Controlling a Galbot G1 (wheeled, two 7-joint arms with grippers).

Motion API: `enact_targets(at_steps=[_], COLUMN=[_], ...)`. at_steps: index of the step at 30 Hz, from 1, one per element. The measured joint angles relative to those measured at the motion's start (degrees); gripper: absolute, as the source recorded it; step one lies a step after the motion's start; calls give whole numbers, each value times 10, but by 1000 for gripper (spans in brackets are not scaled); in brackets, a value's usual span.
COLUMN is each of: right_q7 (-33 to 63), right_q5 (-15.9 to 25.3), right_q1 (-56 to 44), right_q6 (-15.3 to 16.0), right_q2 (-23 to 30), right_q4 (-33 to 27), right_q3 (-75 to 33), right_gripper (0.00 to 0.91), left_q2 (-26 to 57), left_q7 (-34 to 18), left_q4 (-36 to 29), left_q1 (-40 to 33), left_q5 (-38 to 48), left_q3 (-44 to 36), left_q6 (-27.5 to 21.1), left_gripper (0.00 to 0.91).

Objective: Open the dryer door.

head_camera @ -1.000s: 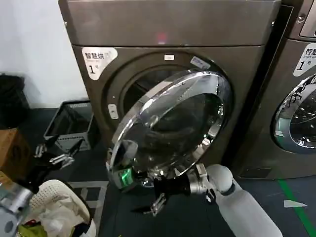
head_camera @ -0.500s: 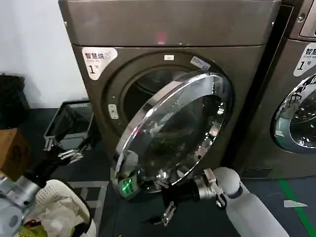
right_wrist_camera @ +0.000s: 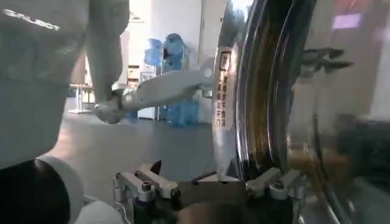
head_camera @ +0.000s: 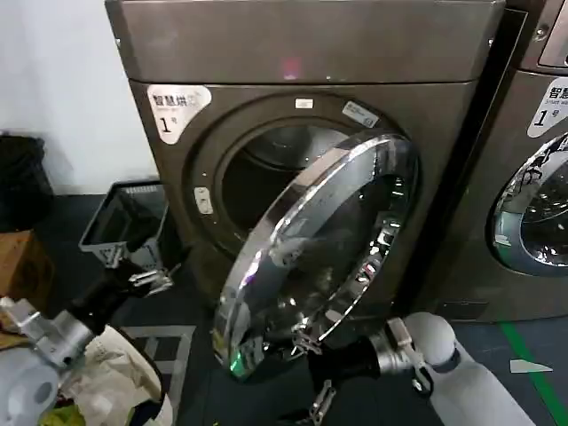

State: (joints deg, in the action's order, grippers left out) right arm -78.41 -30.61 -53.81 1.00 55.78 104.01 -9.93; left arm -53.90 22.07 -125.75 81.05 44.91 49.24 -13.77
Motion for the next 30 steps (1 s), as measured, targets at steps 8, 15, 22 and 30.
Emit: enact_targets(at_steps=[8, 15, 22, 30], right_q7=[5, 7, 3, -4], right_q5=[0, 10, 15, 17], right_q1=[-40, -74, -101, -131], right_q6=[-5, -11, -13, -16], right_q2=[-10, -9, 4, 18], right_q4=[-2, -1, -13, -30], right_q3=[-42, -86, -152, -249], right_gripper=[907, 907, 907, 907], left_q2=[4, 10, 12, 19], left_q7=[0, -1, -1, 12], left_q4=[-7, -12, -7, -8], left_q1=[-10, -26, -42, -53], left_q5=[-1, 0, -2, -15], left_q3=[-42, -74, -108, -139], left_q6=[-5, -8, -9, -7], left_gripper=[907, 907, 907, 907])
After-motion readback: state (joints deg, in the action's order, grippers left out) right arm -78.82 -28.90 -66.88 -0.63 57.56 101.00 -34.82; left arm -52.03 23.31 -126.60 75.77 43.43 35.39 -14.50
